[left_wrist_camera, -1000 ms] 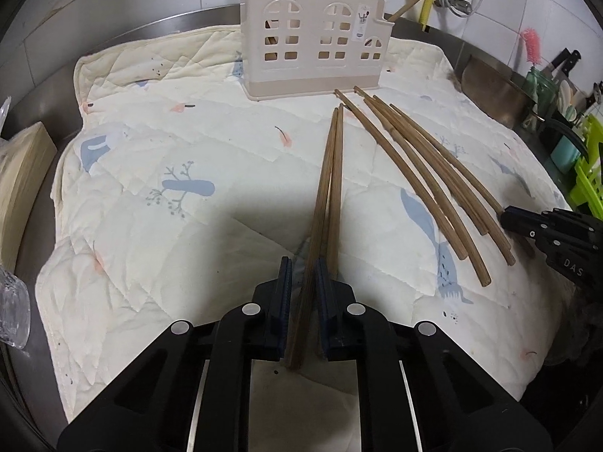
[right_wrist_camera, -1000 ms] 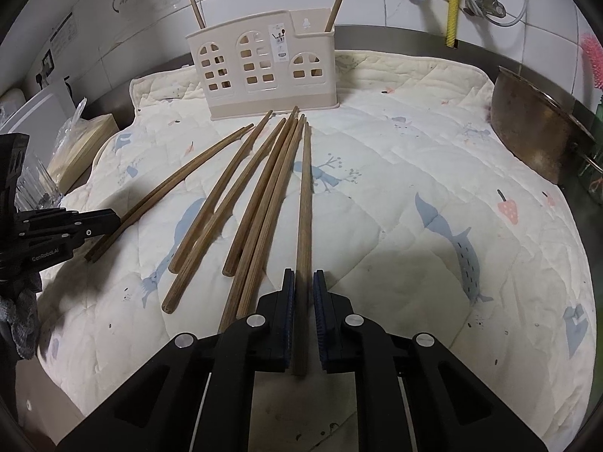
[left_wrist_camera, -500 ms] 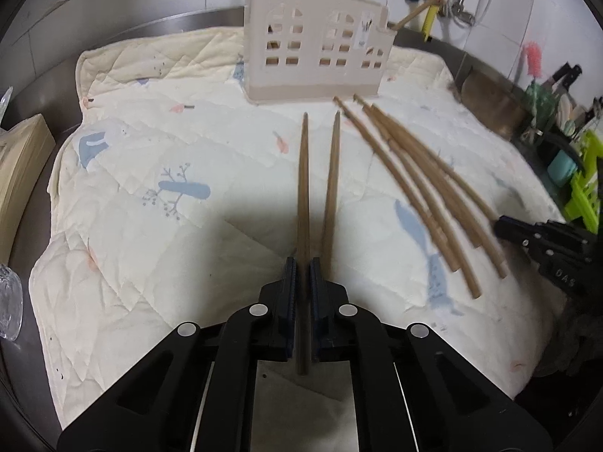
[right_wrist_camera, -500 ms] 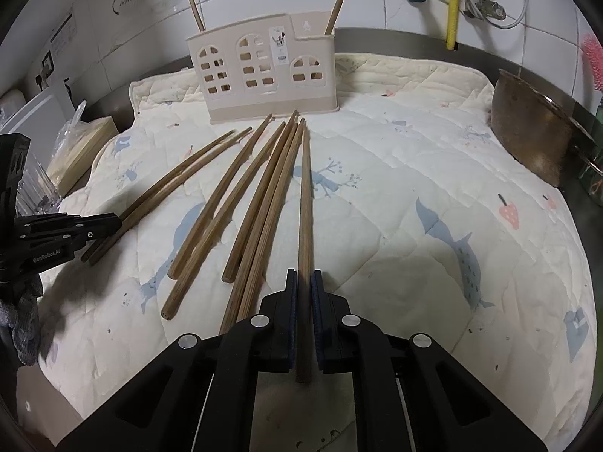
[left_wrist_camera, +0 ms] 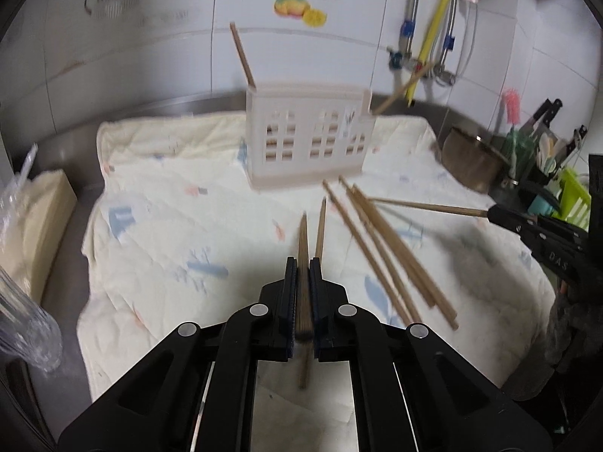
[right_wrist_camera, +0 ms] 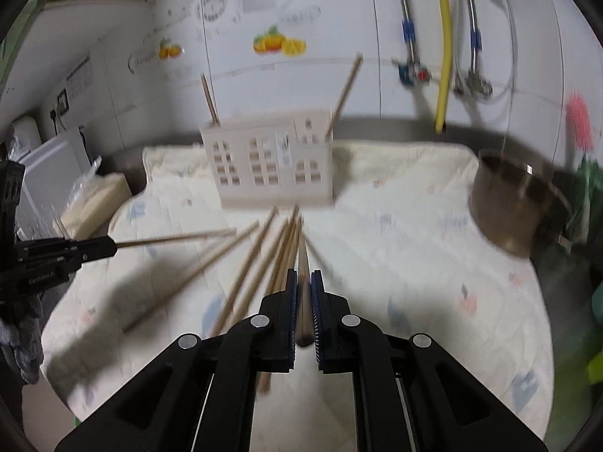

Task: Organize utensils
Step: 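Lift both chopsticks and lower them upright into the white holder, then open both tools to release the chopsticks into the holder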

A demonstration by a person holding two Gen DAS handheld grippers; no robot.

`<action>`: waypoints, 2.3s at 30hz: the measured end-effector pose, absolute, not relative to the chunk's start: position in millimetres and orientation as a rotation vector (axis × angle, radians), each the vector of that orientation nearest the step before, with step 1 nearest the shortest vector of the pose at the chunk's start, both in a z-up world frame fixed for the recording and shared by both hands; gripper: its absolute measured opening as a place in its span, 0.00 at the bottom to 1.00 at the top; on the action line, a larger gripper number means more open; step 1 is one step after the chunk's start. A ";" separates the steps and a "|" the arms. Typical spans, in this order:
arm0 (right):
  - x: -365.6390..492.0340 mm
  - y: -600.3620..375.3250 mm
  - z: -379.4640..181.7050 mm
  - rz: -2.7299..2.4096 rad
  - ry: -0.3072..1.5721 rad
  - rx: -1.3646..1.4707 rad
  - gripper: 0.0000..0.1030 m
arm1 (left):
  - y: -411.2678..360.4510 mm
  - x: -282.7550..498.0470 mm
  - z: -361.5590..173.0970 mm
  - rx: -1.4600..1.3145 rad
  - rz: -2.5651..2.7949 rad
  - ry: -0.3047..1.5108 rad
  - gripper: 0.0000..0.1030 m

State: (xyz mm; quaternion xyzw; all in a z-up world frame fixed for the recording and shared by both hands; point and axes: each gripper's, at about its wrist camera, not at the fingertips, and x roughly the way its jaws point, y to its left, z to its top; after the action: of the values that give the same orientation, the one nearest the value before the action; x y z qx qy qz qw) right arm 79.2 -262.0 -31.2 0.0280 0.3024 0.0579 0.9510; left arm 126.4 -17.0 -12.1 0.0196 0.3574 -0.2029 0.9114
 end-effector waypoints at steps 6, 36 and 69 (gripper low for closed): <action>98.2 -261.0 0.8 0.135 0.549 0.019 0.07 | -17.8 138.9 12.5 0.038 -0.424 0.693 0.05; 243.2 -282.3 150.9 0.177 0.415 -0.005 0.07 | -56.7 253.2 187.0 0.065 -0.367 0.396 0.05; 211.3 -286.9 124.1 0.112 0.400 -0.024 0.49 | -22.6 238.1 119.9 -0.047 -0.314 0.485 0.52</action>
State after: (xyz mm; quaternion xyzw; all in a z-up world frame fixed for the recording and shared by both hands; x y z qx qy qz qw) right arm 211.3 -286.9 124.1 -0.0120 0.1984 0.0555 0.9785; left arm 238.1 -22.6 119.9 -0.0232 0.2393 -0.1546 0.9583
